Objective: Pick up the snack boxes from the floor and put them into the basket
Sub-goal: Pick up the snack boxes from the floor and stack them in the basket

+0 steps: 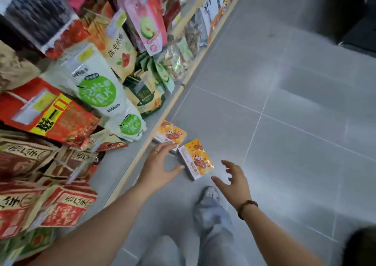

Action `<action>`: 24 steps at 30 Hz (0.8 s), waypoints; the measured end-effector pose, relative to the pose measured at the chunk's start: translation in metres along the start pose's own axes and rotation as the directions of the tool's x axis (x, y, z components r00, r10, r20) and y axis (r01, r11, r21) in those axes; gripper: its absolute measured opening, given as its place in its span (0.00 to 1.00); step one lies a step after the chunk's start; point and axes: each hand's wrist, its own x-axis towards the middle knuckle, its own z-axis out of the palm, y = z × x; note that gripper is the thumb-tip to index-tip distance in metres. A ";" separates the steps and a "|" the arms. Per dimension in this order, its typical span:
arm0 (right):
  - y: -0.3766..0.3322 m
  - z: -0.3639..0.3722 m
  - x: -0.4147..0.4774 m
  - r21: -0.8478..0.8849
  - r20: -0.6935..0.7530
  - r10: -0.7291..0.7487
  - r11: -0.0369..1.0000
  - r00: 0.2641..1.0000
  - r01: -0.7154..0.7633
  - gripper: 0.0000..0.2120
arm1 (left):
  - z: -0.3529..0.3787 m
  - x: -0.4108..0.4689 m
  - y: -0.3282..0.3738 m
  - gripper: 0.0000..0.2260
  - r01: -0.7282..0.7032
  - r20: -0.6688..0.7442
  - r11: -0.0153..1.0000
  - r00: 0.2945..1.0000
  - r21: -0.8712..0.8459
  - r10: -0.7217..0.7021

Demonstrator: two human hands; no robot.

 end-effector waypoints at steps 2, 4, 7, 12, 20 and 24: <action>0.015 0.004 0.038 -0.011 0.013 0.034 0.999 0.999 -0.034 0.27 | 0.022 0.032 -0.009 0.27 0.038 0.062 0.999 0.997 0.001 -0.038; 0.031 0.013 0.067 -0.029 0.034 0.104 0.994 0.994 -0.103 0.29 | 0.044 0.061 -0.023 0.28 0.057 0.073 0.998 0.996 0.022 -0.058; 0.062 0.036 0.102 -0.013 0.049 0.220 0.976 0.974 -0.219 0.33 | 0.082 0.098 -0.057 0.27 0.122 0.086 0.992 0.989 0.028 -0.124; 0.124 0.102 0.154 0.168 0.046 0.436 0.884 0.899 -0.437 0.40 | 0.163 0.146 -0.145 0.27 0.173 0.209 0.981 0.960 0.083 -0.187; 0.250 0.229 0.232 0.191 0.043 0.588 0.789 0.808 -0.584 0.48 | 0.288 0.197 -0.306 0.32 0.089 0.409 0.982 0.900 0.167 -0.151; 0.294 0.272 0.265 0.276 0.006 0.654 0.726 0.756 -0.630 0.54 | 0.339 0.222 -0.357 0.37 0.049 0.484 0.979 0.864 0.196 -0.140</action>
